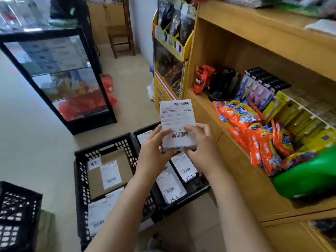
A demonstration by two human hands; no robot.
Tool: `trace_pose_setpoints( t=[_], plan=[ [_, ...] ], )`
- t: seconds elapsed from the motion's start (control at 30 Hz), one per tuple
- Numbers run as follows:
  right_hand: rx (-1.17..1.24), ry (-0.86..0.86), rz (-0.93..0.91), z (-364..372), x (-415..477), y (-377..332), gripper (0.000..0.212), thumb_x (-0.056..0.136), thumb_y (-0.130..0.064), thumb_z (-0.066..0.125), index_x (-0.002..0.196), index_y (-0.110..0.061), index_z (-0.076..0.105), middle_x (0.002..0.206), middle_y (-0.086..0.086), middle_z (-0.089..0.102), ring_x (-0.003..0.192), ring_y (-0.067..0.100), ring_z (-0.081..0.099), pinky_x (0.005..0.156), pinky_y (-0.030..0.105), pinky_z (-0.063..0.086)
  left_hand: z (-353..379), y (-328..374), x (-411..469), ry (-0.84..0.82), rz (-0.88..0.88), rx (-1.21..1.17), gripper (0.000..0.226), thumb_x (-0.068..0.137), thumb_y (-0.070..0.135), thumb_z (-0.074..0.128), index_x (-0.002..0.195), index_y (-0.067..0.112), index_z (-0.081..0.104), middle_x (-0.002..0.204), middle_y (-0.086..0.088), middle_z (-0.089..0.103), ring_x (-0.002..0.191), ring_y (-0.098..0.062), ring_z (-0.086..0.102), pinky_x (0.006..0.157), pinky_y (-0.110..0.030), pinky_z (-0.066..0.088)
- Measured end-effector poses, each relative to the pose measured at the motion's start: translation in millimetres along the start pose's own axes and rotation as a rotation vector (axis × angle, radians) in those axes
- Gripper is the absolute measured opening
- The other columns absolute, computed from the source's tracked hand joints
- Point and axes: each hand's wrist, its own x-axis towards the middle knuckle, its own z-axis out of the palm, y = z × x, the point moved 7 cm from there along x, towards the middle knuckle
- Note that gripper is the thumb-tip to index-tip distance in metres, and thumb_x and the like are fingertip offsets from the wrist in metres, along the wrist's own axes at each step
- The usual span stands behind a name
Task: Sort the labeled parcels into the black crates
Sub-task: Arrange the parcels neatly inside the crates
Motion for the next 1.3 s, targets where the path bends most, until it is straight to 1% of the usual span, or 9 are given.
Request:
trace_pose_setpoints(
  t=[0.17, 0.27, 0.33, 0.57, 0.67, 0.77, 0.93, 1.2, 1.3],
  plan=[
    [-0.002, -0.105, 0.033, 19.0, 42.7, 41.2, 0.078, 0.083, 0.001, 0.067, 0.145, -0.036, 0.039, 0.149, -0.003, 0.024, 0.128, 0.015, 0.04, 0.096, 0.021, 0.044, 29.6, -28.5, 34.3, -0.006, -0.037, 0.06, 0.06, 0.076, 0.009, 0.08, 0.131, 0.022, 0.059, 0.151, 0.002, 0.039, 0.131, -0.01, 0.048, 0.089, 0.0, 0.04],
    [-0.015, -0.204, 0.048, 37.5, 67.1, 73.1, 0.08, 0.083, 0.001, 0.067, 0.147, -0.036, 0.037, 0.159, 0.001, 0.017, 0.141, 0.022, 0.029, 0.11, 0.035, 0.039, 53.8, -48.3, 48.0, 0.016, -0.081, 0.121, 0.061, 0.077, 0.013, 0.081, 0.132, 0.024, 0.058, 0.151, 0.003, 0.039, 0.128, -0.013, 0.051, 0.099, -0.025, 0.049],
    [-0.048, -0.258, 0.049, 50.5, 77.7, 94.9, 0.077, 0.083, 0.001, 0.066, 0.146, -0.035, 0.039, 0.159, 0.001, 0.018, 0.142, 0.023, 0.026, 0.112, 0.042, 0.038, 71.4, -63.6, 50.4, 0.036, -0.145, 0.141, 0.061, 0.078, 0.014, 0.079, 0.134, 0.023, 0.057, 0.152, 0.003, 0.038, 0.132, -0.013, 0.047, 0.104, -0.033, 0.046],
    [-0.165, -0.467, -0.008, 108.7, 102.0, 179.8, 0.075, 0.084, -0.001, 0.063, 0.145, -0.036, 0.038, 0.158, -0.003, 0.018, 0.139, 0.021, 0.026, 0.105, 0.032, 0.041, 144.3, -138.2, 44.1, 0.119, -0.345, 0.144, 0.059, 0.082, 0.017, 0.076, 0.136, 0.027, 0.054, 0.151, 0.011, 0.036, 0.136, 0.005, 0.031, 0.11, -0.019, 0.033],
    [-0.14, -0.541, -0.006, 144.1, 94.9, 210.2, 0.074, 0.087, -0.003, 0.062, 0.147, -0.037, 0.035, 0.158, -0.005, 0.015, 0.139, 0.017, 0.022, 0.107, 0.026, 0.032, 167.7, -175.4, 30.7, 0.122, -0.403, 0.155, 0.057, 0.084, 0.016, 0.074, 0.137, 0.025, 0.053, 0.144, 0.017, 0.033, 0.122, 0.027, 0.023, 0.1, 0.001, 0.025],
    [-0.13, -0.594, 0.015, 179.3, 84.2, 237.9, 0.076, 0.086, -0.004, 0.063, 0.146, -0.041, 0.034, 0.158, -0.004, 0.014, 0.142, 0.018, 0.019, 0.113, 0.036, 0.035, 185.0, -212.7, 16.1, 0.102, -0.467, 0.164, 0.06, 0.084, 0.015, 0.074, 0.138, 0.025, 0.051, 0.146, 0.014, 0.034, 0.124, 0.018, 0.025, 0.096, 0.008, 0.018],
    [-0.135, -0.707, 0.014, 227.3, 72.8, 261.1, 0.073, 0.089, -0.005, 0.059, 0.147, -0.04, 0.03, 0.159, -0.005, 0.007, 0.143, 0.016, 0.013, 0.112, 0.028, 0.028, 199.3, -266.5, -0.4, 0.106, -0.548, 0.21, 0.064, 0.082, 0.009, 0.074, 0.139, 0.023, 0.049, 0.142, 0.015, 0.03, 0.118, 0.021, 0.025, 0.092, 0.009, 0.019],
    [-0.103, -0.814, 0.014, 276.5, 61.7, 287.9, 0.069, 0.089, -0.012, 0.063, 0.146, -0.037, 0.035, 0.16, -0.008, 0.007, 0.145, 0.015, 0.016, 0.11, 0.034, 0.035, 209.4, -316.5, -18.3, 0.018, -0.646, 0.242, 0.069, 0.086, 0.005, 0.069, 0.146, 0.021, 0.04, 0.152, 0.005, 0.023, 0.123, 0.01, 0.026, 0.086, 0.012, 0.018],
    [-0.154, -0.846, -0.025, 287.9, 58.2, 292.9, 0.068, 0.09, -0.013, 0.062, 0.146, -0.037, 0.034, 0.161, -0.008, 0.006, 0.146, 0.014, 0.011, 0.114, 0.033, 0.027, 214.5, -329.9, -24.7, 0.005, -0.671, 0.242, 0.071, 0.087, 0.008, 0.067, 0.149, 0.024, 0.035, 0.155, 0.006, 0.017, 0.126, 0.006, 0.027, 0.082, 0.013, 0.02]
  ],
)
